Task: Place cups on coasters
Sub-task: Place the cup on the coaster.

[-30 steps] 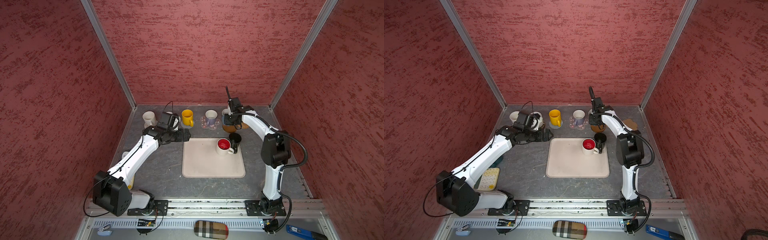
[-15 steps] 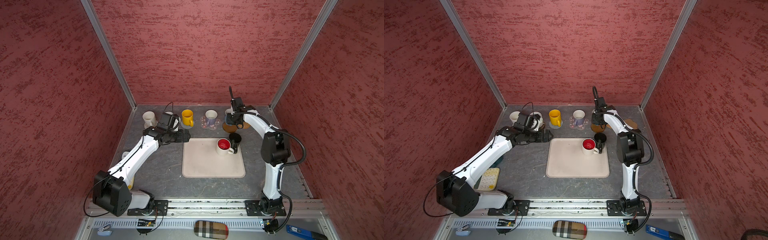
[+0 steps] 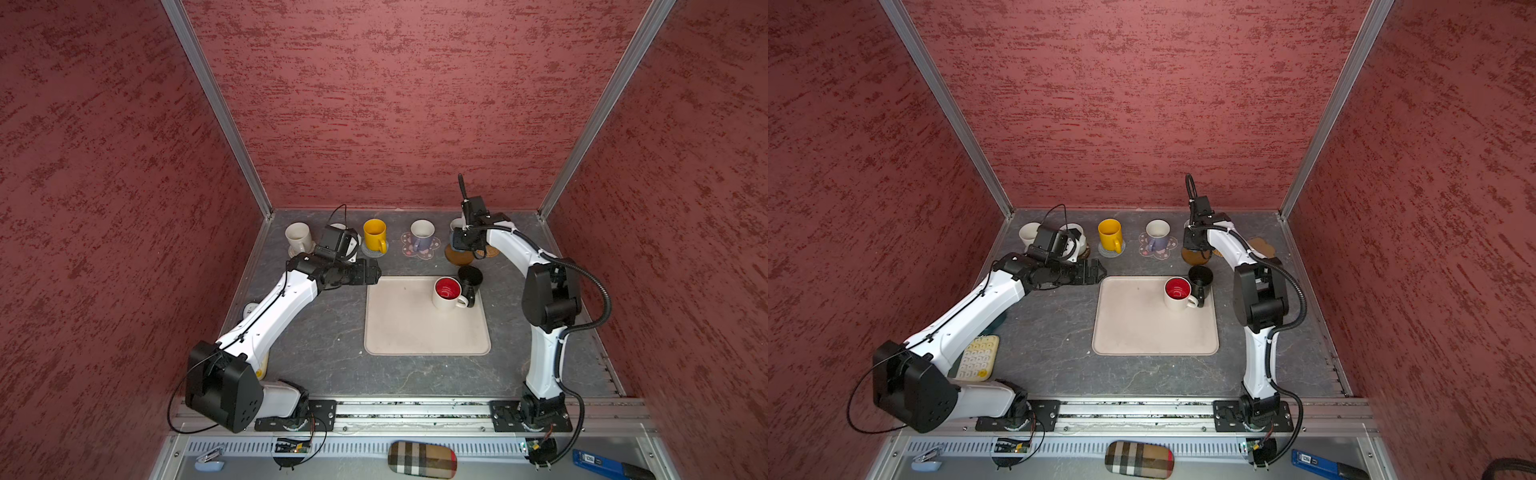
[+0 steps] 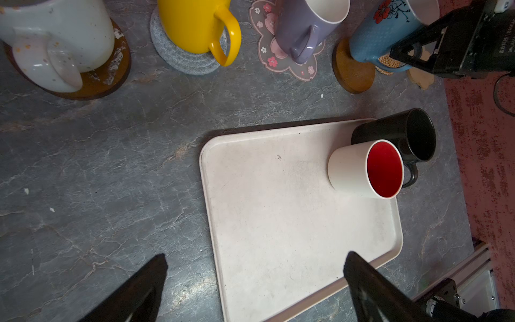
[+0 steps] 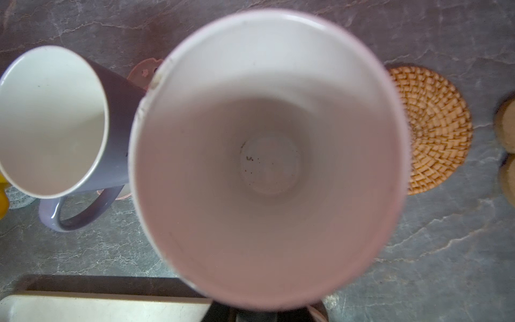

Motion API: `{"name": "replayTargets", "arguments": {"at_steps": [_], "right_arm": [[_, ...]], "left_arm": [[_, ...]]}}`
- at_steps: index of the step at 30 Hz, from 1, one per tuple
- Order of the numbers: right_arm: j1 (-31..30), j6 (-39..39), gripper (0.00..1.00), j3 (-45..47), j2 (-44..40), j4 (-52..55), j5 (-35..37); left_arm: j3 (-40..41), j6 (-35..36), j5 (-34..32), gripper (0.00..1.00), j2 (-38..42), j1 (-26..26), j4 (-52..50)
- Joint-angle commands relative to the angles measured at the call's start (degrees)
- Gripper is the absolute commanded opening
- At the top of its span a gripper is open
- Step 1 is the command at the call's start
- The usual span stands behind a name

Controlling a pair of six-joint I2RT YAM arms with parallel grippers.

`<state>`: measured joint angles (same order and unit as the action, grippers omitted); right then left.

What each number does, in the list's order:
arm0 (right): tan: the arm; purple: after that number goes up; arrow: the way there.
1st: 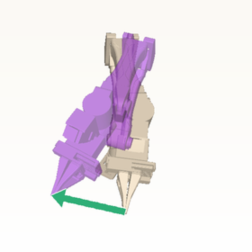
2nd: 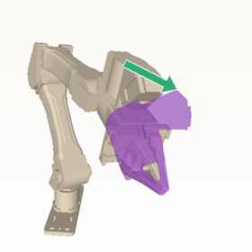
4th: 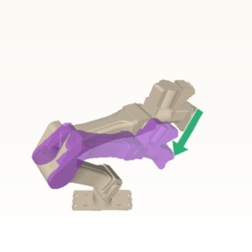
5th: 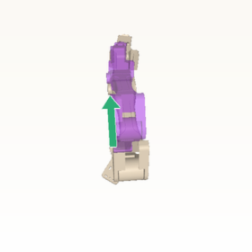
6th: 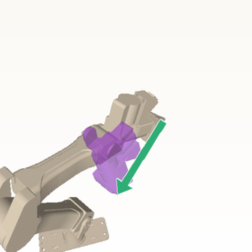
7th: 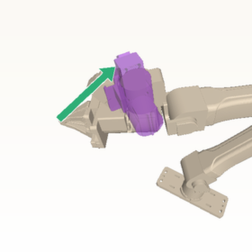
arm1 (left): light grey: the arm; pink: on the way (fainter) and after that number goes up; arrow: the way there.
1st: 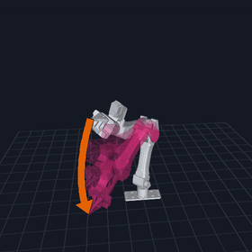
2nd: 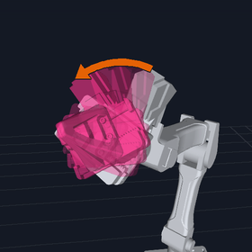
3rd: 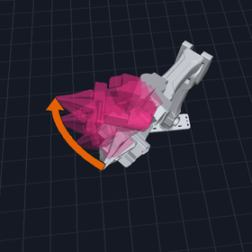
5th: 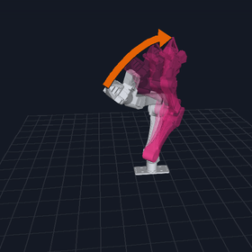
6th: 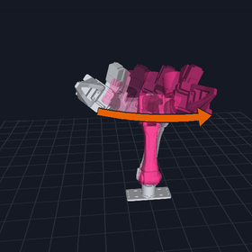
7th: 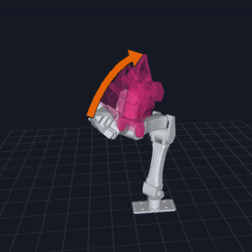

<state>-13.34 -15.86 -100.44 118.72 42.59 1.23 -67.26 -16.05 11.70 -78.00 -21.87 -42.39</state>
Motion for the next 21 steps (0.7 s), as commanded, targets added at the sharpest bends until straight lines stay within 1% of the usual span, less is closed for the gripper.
{"name": "replayTargets", "arguments": {"at_steps": [1,7,10,15,18,21], "right_arm": [[0.2,0.1,0.0,0.7,-1.3,-3.6,-0.7],[0.2,-0.3,0.0,3.6,-2.6,-5.2,-1.3],[0.2,-0.6,0.04,4.0,-2.5,-5.6,-1.8],[0.2,-1.0,0.18,4.2,-2.3,-5.7,-2.5],[0.2,-1.2,0.22,4.3,-2.2,-5.8,-2.8],[0.2,-1.2,0.31,4.3,-1.9,-5.6,-2.7]], "left_arm": [[0.1,0.2,0.5,1.0,-0.6,-0.2,1.3],[0.2,0.0,0.3,0.99,-1.0,-0.5,1.2],[0.1,0.0,0.3,0.99,-0.9,-0.6,1.2],[0.3,0.1,-0.2,1.0,-0.6,-0.9,0.9],[0.4,0.3,-0.7,0.99,-0.2,-1.2,0.8],[0.4,0.3,-1.0,0.99,-0.1,-1.3,0.8]]}}
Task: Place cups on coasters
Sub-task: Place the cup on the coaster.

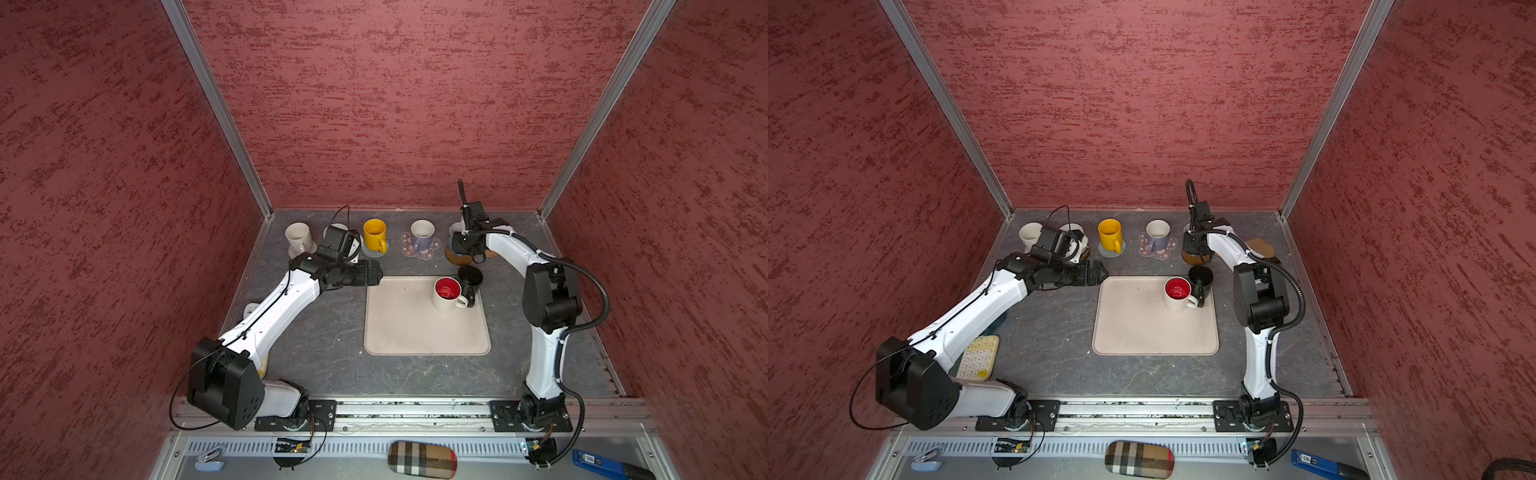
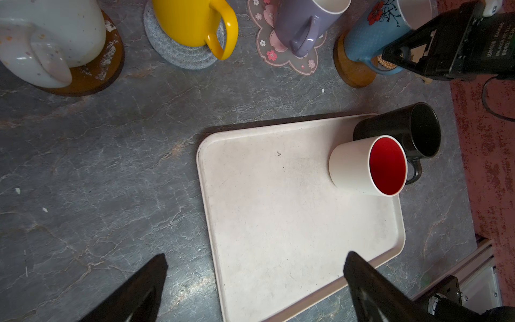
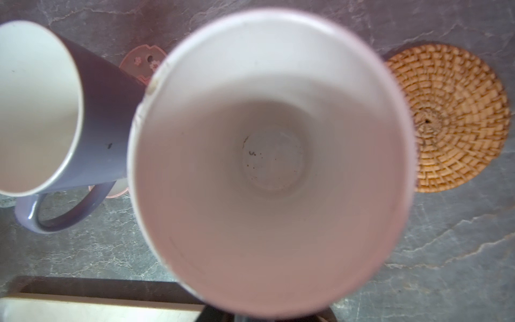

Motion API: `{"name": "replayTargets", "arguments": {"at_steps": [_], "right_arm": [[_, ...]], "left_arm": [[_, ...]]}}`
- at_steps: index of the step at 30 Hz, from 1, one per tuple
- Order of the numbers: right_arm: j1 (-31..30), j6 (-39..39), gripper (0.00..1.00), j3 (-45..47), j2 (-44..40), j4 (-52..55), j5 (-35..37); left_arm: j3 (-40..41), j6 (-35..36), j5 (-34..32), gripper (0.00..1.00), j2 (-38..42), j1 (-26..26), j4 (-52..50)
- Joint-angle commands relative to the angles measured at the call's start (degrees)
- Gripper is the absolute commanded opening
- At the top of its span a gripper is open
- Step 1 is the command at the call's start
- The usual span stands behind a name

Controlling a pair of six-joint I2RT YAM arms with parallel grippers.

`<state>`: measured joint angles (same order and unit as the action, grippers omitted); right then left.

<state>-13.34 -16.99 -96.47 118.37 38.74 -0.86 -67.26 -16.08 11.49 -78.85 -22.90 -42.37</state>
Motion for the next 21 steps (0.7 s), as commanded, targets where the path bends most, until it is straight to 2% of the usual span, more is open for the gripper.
{"name": "replayTargets", "arguments": {"at_steps": [1,8,17,21], "right_arm": [[0.2,-0.1,0.34,0.2,-1.5,-1.6,-0.6],[0.2,-0.4,0.44,0.4,-1.5,-1.5,-0.8],[0.1,-0.3,0.72,2.0,-3.4,-2.2,-1.5],[0.1,0.3,0.77,2.4,-4.4,-2.4,-1.4]], "left_arm": [[0.4,0.3,-0.8,1.0,0.7,-0.3,0.8],[0.4,0.3,-0.8,0.99,1.0,-0.4,0.8],[0.6,0.3,-2.2,1.0,2.0,-0.5,1.0],[1.1,0.1,-2.8,0.99,2.9,-0.5,1.4]]}}
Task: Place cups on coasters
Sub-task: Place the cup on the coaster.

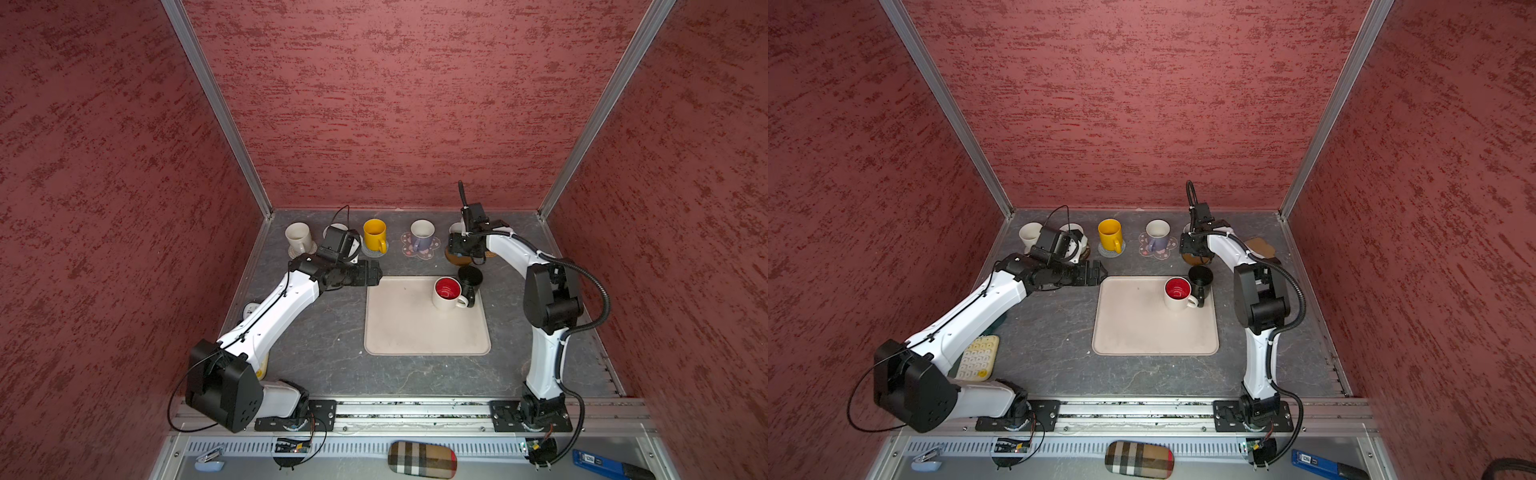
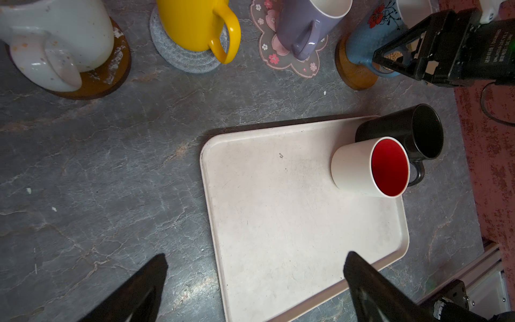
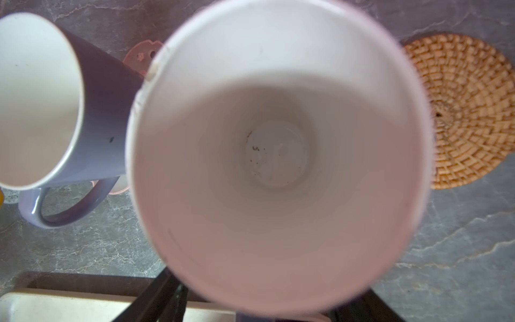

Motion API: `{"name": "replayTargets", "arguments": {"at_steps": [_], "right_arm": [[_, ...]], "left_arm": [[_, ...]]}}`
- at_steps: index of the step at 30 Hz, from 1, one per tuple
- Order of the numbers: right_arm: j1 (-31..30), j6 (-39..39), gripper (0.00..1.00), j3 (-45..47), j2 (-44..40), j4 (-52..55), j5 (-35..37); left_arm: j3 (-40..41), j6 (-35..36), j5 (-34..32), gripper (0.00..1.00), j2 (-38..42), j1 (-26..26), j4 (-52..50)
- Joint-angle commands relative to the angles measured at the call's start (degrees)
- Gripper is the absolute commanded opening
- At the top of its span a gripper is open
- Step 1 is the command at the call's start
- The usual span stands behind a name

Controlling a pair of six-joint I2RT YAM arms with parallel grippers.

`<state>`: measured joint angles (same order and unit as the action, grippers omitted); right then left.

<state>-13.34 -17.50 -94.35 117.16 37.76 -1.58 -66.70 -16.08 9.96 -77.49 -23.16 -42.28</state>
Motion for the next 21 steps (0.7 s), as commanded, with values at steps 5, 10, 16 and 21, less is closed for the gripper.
{"name": "replayTargets", "arguments": {"at_steps": [5,10,16,21], "right_arm": [[0.1,2.6,0.82,0.5,-6.1,-1.6,-0.8],[0.1,3.9,0.86,1.3,-10.9,-1.9,-0.8],[0.1,3.1,0.86,7.6,-20.5,-4.4,-1.1],[0.1,3.6,0.85,14.9,-29.7,-4.8,-2.3]], "left_arm": [[0.0,-0.3,-2.9,0.99,1.9,-0.8,0.6],[-1.2,-0.3,-3.3,1.0,3.0,-0.9,0.3],[-2.4,-0.3,-2.1,1.0,3.6,-1.6,-0.1],[-4.0,0.1,-3.8,1.0,4.3,-2.9,-2.3]]}}
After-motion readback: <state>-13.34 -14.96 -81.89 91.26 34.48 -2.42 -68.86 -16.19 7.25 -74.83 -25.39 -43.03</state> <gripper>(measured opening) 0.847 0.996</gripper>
